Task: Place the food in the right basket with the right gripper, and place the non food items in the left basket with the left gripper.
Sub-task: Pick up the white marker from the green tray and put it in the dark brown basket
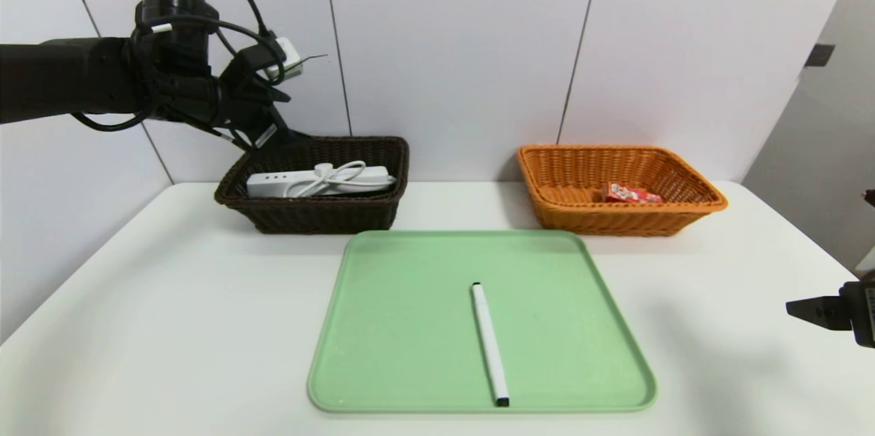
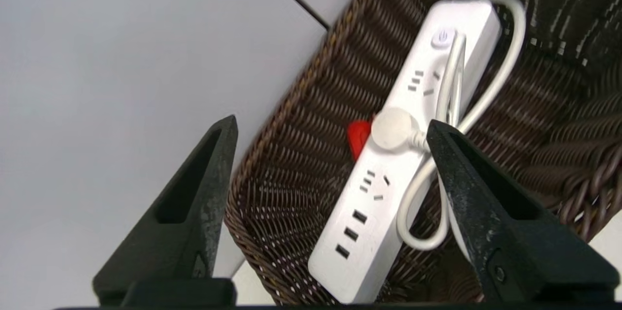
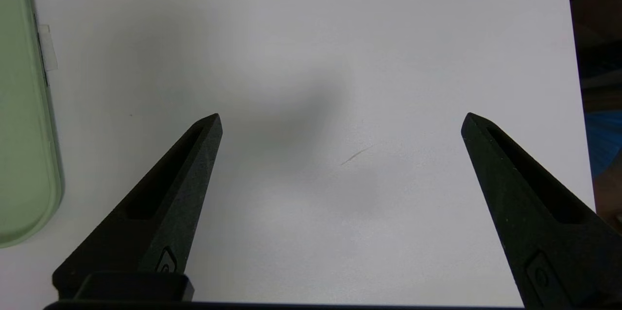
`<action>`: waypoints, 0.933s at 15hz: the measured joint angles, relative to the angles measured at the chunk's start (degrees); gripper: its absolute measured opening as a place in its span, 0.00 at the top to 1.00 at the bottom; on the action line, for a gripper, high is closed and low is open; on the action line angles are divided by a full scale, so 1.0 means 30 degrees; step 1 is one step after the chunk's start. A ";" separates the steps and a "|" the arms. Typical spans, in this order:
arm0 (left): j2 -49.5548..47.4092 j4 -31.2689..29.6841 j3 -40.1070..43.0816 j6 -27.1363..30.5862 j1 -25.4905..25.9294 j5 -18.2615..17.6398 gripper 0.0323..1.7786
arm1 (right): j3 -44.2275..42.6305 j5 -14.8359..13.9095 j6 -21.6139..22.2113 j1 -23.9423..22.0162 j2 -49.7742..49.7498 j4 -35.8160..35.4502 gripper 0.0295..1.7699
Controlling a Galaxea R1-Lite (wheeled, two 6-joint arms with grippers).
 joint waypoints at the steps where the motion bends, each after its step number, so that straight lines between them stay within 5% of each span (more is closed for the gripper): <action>1: -0.0020 0.0000 -0.0341 -0.0589 -0.0122 -0.0118 0.19 | -0.0008 0.0008 0.0000 0.0000 -0.0008 0.0000 0.04; 6: -0.0975 0.2247 -0.1463 -0.5404 -0.2121 0.0975 0.12 | -0.0061 0.0073 0.0000 0.0000 -0.0024 -0.0016 0.04; 10: -0.2402 0.6815 -0.2304 -1.1760 -0.5925 0.5189 0.09 | -0.0045 0.0211 -0.0008 0.0016 -0.0024 -0.0028 0.04; 14: -0.2999 0.7709 -0.2426 -1.7932 -0.9822 0.8984 0.07 | 0.0065 0.0232 0.0024 0.0028 -0.0069 0.0000 0.04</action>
